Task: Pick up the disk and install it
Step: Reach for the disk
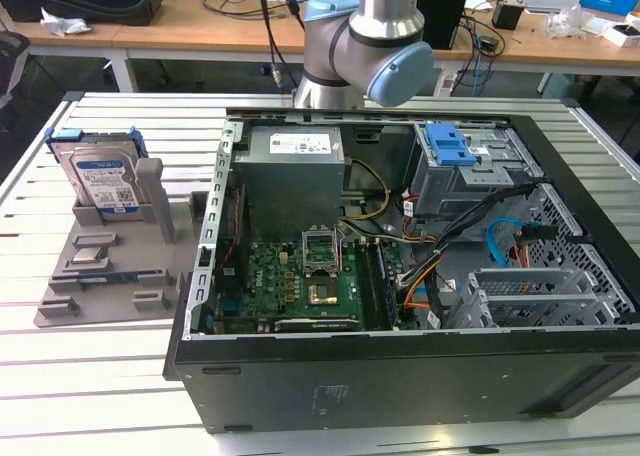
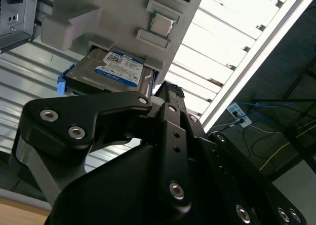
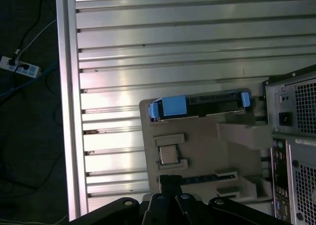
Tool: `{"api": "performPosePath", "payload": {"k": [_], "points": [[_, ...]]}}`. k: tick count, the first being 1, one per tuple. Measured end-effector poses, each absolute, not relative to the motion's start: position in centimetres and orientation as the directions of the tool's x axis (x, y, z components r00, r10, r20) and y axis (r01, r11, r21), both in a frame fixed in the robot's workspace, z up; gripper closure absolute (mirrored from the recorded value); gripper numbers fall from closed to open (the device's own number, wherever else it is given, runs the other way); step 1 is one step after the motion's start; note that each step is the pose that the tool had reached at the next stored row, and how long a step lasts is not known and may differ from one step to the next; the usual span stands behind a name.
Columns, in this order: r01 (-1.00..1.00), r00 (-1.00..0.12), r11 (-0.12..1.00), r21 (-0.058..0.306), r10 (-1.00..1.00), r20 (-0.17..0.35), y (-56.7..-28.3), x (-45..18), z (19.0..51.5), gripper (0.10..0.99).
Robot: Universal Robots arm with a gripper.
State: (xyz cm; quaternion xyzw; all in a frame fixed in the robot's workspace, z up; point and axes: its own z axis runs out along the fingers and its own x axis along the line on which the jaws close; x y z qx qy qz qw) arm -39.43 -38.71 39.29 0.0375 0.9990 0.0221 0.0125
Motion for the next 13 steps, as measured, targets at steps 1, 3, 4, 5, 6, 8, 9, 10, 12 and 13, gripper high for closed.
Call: {"api": "performPosePath", "payload": {"k": [1,3,4,5,6,8,9,10,12,13], "points": [[0.074,-0.997,0.996,0.045,0.075,-0.023,-38.70,-39.40,39.29,0.980],[0.074,-0.997,0.996,0.045,0.075,-0.023,-38.69,-39.35,39.29,0.980],[0.074,-0.997,0.996,0.045,0.075,-0.023,-38.68,-39.32,39.29,0.980],[0.074,-0.997,0.996,0.045,0.075,-0.023,-38.66,-39.27,39.29,0.980],[0.074,-0.997,0.996,0.045,0.075,-0.023,-38.65,-39.24,39.29,0.980],[0.074,-0.997,0.996,0.045,0.075,-0.023,-38.64,-39.21,39.29,0.980],[0.074,-0.997,0.996,0.045,0.075,-0.023,-38.64,-39.16,39.29,0.980],[0.074,-0.997,0.996,0.045,0.075,-0.023,-38.63,-39.14,39.26,0.980],[0.074,-0.997,0.996,0.045,0.075,-0.023,-38.55,-38.96,39.03,0.980],[0.074,-0.997,0.996,0.045,0.075,-0.023,-38.50,-38.87,38.94,0.980]]}}
